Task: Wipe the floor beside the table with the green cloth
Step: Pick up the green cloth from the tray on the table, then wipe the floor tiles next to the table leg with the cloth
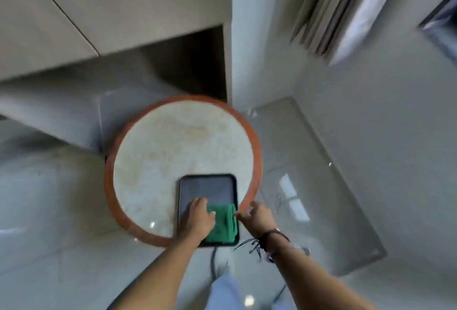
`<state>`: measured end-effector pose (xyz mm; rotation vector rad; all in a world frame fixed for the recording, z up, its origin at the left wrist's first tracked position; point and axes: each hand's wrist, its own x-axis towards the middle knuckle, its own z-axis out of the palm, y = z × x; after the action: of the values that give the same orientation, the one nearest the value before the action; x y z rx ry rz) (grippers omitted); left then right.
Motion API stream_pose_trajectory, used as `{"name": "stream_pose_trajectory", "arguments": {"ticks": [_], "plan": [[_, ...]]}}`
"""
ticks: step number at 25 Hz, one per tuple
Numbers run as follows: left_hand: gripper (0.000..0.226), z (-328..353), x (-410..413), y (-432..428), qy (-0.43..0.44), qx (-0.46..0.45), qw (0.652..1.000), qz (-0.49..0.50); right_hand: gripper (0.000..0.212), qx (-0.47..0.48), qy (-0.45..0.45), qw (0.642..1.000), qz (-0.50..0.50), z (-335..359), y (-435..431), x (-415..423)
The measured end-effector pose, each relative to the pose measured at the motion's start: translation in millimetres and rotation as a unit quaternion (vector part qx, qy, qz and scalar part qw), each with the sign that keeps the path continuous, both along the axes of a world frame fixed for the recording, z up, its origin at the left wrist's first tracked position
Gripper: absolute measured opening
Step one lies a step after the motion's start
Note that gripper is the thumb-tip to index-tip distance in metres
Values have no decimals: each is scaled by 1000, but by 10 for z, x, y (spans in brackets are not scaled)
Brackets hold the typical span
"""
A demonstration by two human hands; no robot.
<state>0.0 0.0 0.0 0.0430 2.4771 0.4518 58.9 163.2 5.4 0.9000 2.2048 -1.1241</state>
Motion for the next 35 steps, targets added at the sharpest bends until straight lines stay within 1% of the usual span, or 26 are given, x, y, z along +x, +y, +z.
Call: {"name": "stream_pose_trajectory", "arguments": {"ticks": [2,4,5,7,8,11,13,14,15,16,17,18,19,20,22,23,24,25,27,28,29,31,32,33,34,35], "plan": [[45,-569,102,-85,-48,13,994,93,36,-21,-34,998,-49,-607,-335,56],[52,-882,169,-116,-85,28,979,182,33,-18,-54,996,-70,-934,-560,142],[50,-1000,200,-144,-98,43,971,215,31,-9,-53,996,-73,-1038,-652,199],[28,-1144,214,-194,-123,87,951,269,28,33,-40,997,-59,-1144,-759,247],[18,-1126,195,-200,-139,107,941,288,28,41,-41,996,-62,-1126,-788,232],[20,-979,124,-165,-171,154,929,288,25,-30,-45,989,-136,-1070,-713,130],[21,-679,64,-39,-175,196,919,295,19,-79,-30,979,-186,-867,-523,62],[19,-526,36,46,-183,226,905,311,18,-115,-16,968,-224,-760,-389,37],[18,-378,17,139,-200,258,886,330,24,-179,4,947,-268,-651,-240,26],[22,-253,13,238,-220,294,862,350,35,-268,20,915,-299,-555,-79,39],[29,-152,21,361,-245,334,835,363,42,-363,32,881,-302,-461,114,78],[38,-86,41,494,-271,373,808,367,44,-433,34,853,-290,-395,306,138],[45,-57,67,637,-292,400,790,361,45,-481,29,830,-282,-375,499,218],[47,-57,97,802,-307,415,782,349,48,-509,25,812,-284,-386,700,306],[29,-161,256,1169,-308,419,790,326,51,-532,42,791,-299,-521,1085,519],[18,-269,367,1352,-292,400,809,316,48,-513,52,798,-313,-643,1249,622],[14,-446,490,1516,-265,362,842,299,41,-456,57,824,-330,-780,1385,709],[17,-689,631,1670,-229,308,882,271,30,-369,58,863,-339,-958,1527,792],[40,-1290,890,1926,-167,192,951,179,12,-140,40,938,-316,-1470,1853,939],[48,-1638,991,2017,-149,141,972,116,12,-36,29,961,-273,-1790,2023,1009],[53,-2039,1061,2082,-134,94,986,43,16,63,7,974,-217,-2154,2193,1065],[57,-2899,1107,2183,-94,11,990,-101,22,225,-18,966,-124,-2983,2466,1111],[61,-3371,1110,2235,-75,-18,985,-156,19,276,-9,958,-81,-3474,2532,1119],[66,-3796,1087,2277,-57,-47,978,-197,16,303,7,953,-20,-3923,2527,1108],[73,-4188,1031,2302,-46,-73,971,-224,21,303,13,951,50,-4334,2454,1089],[82,-4569,978,2330,-51,-97,964,-240,31,283,-8,952,116,-4735,2330,1123]]}}
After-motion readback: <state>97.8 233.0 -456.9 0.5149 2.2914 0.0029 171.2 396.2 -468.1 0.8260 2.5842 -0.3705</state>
